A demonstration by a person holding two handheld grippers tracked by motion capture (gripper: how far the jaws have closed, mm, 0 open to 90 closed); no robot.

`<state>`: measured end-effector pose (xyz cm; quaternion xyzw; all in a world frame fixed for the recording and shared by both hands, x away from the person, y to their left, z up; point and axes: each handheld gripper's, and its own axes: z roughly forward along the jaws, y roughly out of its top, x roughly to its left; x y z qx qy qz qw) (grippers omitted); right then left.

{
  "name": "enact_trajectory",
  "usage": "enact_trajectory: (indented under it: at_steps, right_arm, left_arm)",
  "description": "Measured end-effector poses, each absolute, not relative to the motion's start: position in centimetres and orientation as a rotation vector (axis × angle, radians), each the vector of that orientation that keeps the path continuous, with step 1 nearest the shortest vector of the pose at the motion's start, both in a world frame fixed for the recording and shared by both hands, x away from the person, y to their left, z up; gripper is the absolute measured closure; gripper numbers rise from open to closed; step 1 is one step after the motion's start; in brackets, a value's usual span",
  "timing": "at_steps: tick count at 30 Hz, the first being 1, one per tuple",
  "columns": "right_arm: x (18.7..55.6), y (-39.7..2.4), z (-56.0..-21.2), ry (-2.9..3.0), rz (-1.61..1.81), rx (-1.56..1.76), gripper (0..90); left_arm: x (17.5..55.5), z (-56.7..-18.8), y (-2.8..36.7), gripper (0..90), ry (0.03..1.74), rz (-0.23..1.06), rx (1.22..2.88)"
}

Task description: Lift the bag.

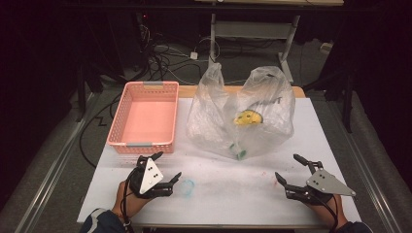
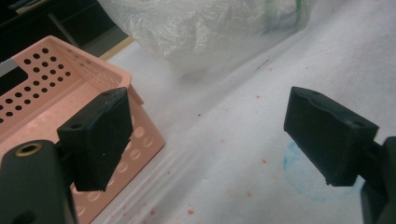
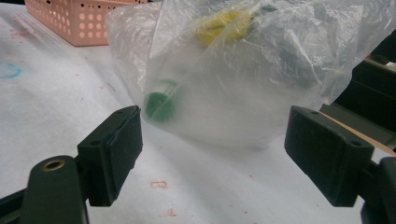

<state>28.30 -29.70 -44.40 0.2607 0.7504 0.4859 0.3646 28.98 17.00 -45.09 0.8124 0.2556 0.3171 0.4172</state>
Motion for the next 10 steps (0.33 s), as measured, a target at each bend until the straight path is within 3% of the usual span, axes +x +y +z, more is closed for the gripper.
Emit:
enact_trajectory:
  at_steps: [10]
  right_arm:
    - [28.46,-29.71,-44.45,1.934,1.232,0.665,19.6]
  left_arm:
    - [29.31,-44.97,17.03,14.7,0.652,0.797,2.032]
